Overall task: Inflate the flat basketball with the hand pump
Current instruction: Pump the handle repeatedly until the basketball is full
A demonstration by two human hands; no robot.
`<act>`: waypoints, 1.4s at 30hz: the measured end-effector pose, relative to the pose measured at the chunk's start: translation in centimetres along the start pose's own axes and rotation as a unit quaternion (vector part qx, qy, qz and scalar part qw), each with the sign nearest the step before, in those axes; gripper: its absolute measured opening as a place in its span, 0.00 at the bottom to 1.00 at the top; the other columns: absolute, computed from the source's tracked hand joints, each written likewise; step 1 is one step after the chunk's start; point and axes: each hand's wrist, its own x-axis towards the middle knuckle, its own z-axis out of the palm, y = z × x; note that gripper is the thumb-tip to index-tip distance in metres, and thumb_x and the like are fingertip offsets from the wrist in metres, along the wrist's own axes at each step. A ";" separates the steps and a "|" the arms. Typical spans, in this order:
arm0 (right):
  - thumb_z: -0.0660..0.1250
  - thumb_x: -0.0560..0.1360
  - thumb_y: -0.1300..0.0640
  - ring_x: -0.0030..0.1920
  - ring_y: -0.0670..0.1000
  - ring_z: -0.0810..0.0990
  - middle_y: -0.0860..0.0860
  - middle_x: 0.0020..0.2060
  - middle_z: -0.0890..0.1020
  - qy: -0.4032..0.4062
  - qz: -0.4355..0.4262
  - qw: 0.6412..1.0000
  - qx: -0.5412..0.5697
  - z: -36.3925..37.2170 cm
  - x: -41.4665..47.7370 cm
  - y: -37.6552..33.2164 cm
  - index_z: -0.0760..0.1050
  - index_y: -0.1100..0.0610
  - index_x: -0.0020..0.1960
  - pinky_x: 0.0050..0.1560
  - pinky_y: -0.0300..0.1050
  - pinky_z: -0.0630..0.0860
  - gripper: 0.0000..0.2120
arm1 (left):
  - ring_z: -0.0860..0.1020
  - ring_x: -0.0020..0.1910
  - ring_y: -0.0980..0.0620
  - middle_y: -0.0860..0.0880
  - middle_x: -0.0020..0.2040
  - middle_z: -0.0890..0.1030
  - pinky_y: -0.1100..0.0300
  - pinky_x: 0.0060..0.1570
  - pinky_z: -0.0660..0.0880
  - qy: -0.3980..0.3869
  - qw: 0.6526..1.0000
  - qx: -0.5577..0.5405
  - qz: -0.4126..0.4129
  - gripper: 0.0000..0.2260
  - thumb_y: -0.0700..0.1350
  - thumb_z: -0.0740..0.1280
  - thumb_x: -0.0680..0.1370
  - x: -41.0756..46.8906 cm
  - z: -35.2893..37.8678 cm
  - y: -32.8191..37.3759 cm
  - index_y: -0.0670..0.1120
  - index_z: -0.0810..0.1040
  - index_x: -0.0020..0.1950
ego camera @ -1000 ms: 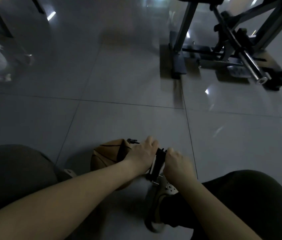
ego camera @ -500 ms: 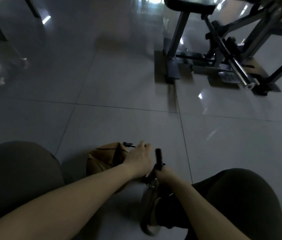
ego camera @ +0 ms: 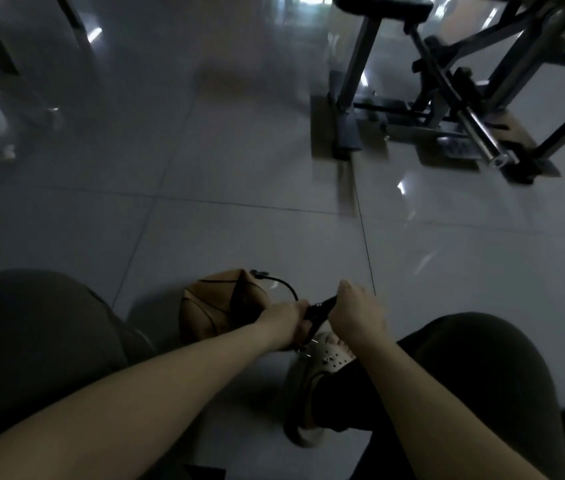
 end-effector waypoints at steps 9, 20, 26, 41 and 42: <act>0.63 0.77 0.58 0.61 0.57 0.75 0.54 0.60 0.76 -0.077 -0.064 0.986 -0.130 3.9 3.0 0.6 0.71 0.56 0.63 0.59 0.50 0.71 0.14 | 0.75 0.56 0.44 0.45 0.56 0.76 0.51 0.54 0.71 0.133 0.914 0.351 0.155 0.25 0.46 0.40 0.76 2.0 -0.4 -0.6 0.45 0.73 0.60; 0.61 0.78 0.62 0.48 0.53 0.74 0.53 0.49 0.76 0.175 -0.149 0.973 -0.011 -6.4 0.1 0.4 0.71 0.57 0.55 0.47 0.45 0.72 0.07 | 0.71 0.48 0.46 0.47 0.48 0.74 0.52 0.46 0.70 0.297 0.842 0.369 0.260 0.11 0.39 0.60 0.74 1.2 -9.8 5.0 0.46 0.72 0.55; 0.52 0.75 0.60 0.42 0.52 0.70 0.53 0.42 0.73 0.211 -0.164 0.963 -0.044 -3.6 -0.7 -1.2 0.71 0.56 0.49 0.42 0.47 0.72 0.09 | 0.71 0.46 0.46 0.46 0.48 0.73 0.53 0.43 0.69 0.266 0.862 0.367 0.227 0.08 0.39 0.61 0.74 0.1 -8.4 3.8 0.46 0.70 0.53; 0.61 0.78 0.57 0.57 0.57 0.72 0.58 0.59 0.70 -0.071 -0.145 0.977 -0.142 3.9 1.7 1.2 0.64 0.59 0.64 0.55 0.48 0.71 0.17 | 0.70 0.45 0.43 0.41 0.50 0.72 0.48 0.48 0.74 0.143 0.901 0.378 0.154 0.07 0.39 0.54 0.78 4.3 2.1 -1.5 0.43 0.66 0.54; 0.62 0.78 0.57 0.57 0.57 0.72 0.57 0.59 0.70 -0.076 -0.149 0.976 -0.143 3.9 1.9 1.2 0.63 0.59 0.64 0.56 0.48 0.72 0.17 | 0.71 0.47 0.43 0.41 0.51 0.72 0.48 0.50 0.73 0.124 0.907 0.376 0.147 0.09 0.40 0.51 0.78 4.4 1.8 -1.3 0.43 0.67 0.55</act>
